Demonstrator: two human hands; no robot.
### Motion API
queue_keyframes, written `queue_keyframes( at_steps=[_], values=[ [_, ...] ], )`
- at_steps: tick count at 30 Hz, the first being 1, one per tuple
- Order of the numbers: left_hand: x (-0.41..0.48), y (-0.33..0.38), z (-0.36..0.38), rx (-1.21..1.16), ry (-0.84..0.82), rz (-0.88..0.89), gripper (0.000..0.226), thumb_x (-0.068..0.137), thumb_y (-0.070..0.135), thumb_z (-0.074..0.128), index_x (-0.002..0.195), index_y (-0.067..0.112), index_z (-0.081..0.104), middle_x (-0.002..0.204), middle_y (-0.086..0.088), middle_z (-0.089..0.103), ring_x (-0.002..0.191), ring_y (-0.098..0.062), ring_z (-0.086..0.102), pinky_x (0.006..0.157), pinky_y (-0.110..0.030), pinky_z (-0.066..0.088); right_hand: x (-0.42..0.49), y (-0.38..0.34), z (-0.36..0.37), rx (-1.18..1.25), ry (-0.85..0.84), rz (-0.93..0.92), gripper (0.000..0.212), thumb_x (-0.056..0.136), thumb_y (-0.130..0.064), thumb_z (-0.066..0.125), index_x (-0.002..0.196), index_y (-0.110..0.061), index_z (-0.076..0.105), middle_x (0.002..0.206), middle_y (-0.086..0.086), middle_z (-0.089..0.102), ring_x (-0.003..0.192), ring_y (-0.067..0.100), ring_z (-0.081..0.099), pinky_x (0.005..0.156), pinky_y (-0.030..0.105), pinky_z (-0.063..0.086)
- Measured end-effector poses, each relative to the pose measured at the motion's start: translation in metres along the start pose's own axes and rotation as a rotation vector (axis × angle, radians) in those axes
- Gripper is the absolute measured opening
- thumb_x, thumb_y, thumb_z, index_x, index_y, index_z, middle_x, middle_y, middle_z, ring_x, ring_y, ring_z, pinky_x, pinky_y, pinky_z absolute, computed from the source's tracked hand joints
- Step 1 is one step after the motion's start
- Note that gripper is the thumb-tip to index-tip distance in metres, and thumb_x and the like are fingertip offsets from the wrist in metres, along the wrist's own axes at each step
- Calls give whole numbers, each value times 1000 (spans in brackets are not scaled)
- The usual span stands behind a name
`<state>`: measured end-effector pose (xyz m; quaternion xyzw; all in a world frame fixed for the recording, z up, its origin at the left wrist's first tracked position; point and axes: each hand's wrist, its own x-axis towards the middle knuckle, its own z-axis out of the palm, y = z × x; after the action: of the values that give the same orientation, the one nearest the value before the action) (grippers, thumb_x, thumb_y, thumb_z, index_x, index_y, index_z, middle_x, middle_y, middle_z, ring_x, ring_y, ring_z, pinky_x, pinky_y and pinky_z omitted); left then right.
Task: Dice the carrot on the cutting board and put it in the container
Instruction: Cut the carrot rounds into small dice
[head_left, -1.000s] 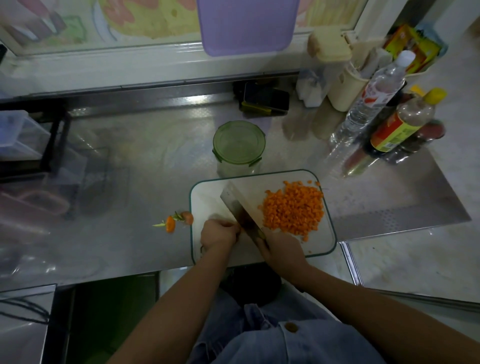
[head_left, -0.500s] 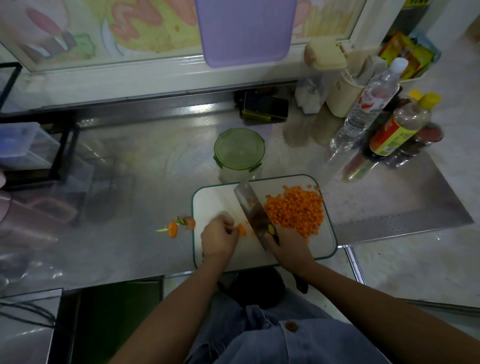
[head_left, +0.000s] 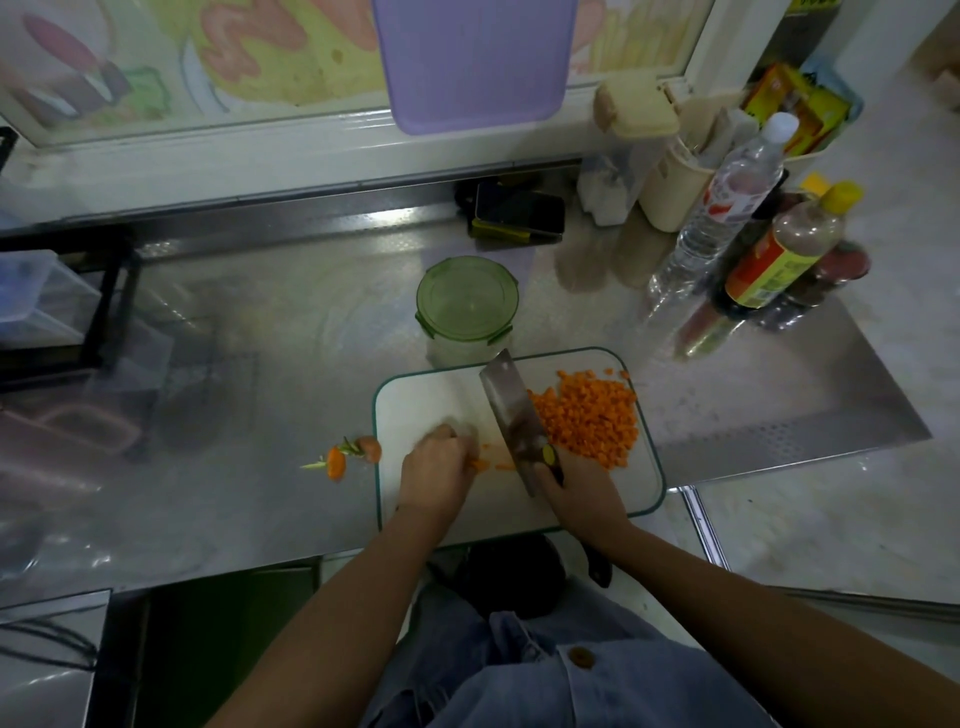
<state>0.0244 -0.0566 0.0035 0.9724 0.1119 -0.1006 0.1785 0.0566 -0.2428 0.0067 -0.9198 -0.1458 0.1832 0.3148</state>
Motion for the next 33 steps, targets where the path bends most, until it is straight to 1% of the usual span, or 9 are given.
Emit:
queue_keyframes(
  at_steps=[3,6,9,14,17,24,28,31,33],
  values=[
    [-2,-1,0,-23,31,3,21,83,31,63,103,25,65,104,-1,55,96,-24,58,70,-34,49,2,2,1,36,59,37,28,95,-23,52,69,-14,45,57,2,42,53,20,44,50,33,28],
    [-3,4,1,-44,44,39,26,80,34,63,104,26,62,105,1,55,97,-22,57,71,-34,50,3,6,1,73,105,76,25,94,-25,54,79,-5,55,63,10,54,59,25,53,55,40,40],
    [-2,17,3,-13,20,117,23,84,33,59,105,26,61,106,0,54,99,-22,56,73,-33,46,3,9,-2,62,89,97,24,94,-27,53,84,-6,58,70,11,60,66,25,56,61,45,47],
    [5,33,9,115,-11,148,21,92,28,49,103,19,64,110,-5,51,102,-24,53,71,-33,44,0,7,-6,68,72,84,20,93,-24,54,76,-15,50,62,-2,48,64,23,52,59,40,41],
    [9,29,5,90,-9,134,20,91,28,50,100,17,64,108,-5,51,101,-23,53,71,-33,45,0,8,-6,71,65,82,21,93,-23,54,75,-17,47,59,-9,40,62,19,48,57,37,37],
    [10,20,-4,28,-33,161,17,87,32,56,101,24,62,106,-1,51,102,-20,53,75,-31,45,6,9,-3,84,74,90,22,93,-24,55,75,-13,50,60,-2,46,61,21,51,55,36,38],
    [10,29,2,119,-45,183,17,90,29,53,96,17,63,106,-5,53,103,-23,52,73,-32,44,5,9,-1,84,82,90,24,93,-24,54,72,-13,50,59,2,47,59,21,50,55,37,37],
    [12,29,6,118,-47,180,19,88,28,52,97,14,62,105,-6,55,105,-23,50,78,-33,43,3,12,0,105,91,102,24,93,-25,54,75,-9,54,63,9,55,60,23,53,57,43,42],
    [12,27,7,122,-29,212,21,88,29,51,97,14,61,106,-6,56,106,-23,49,82,-31,41,2,12,-1,104,83,100,24,93,-25,53,73,-13,54,63,7,55,61,23,54,58,42,43]
  ],
)
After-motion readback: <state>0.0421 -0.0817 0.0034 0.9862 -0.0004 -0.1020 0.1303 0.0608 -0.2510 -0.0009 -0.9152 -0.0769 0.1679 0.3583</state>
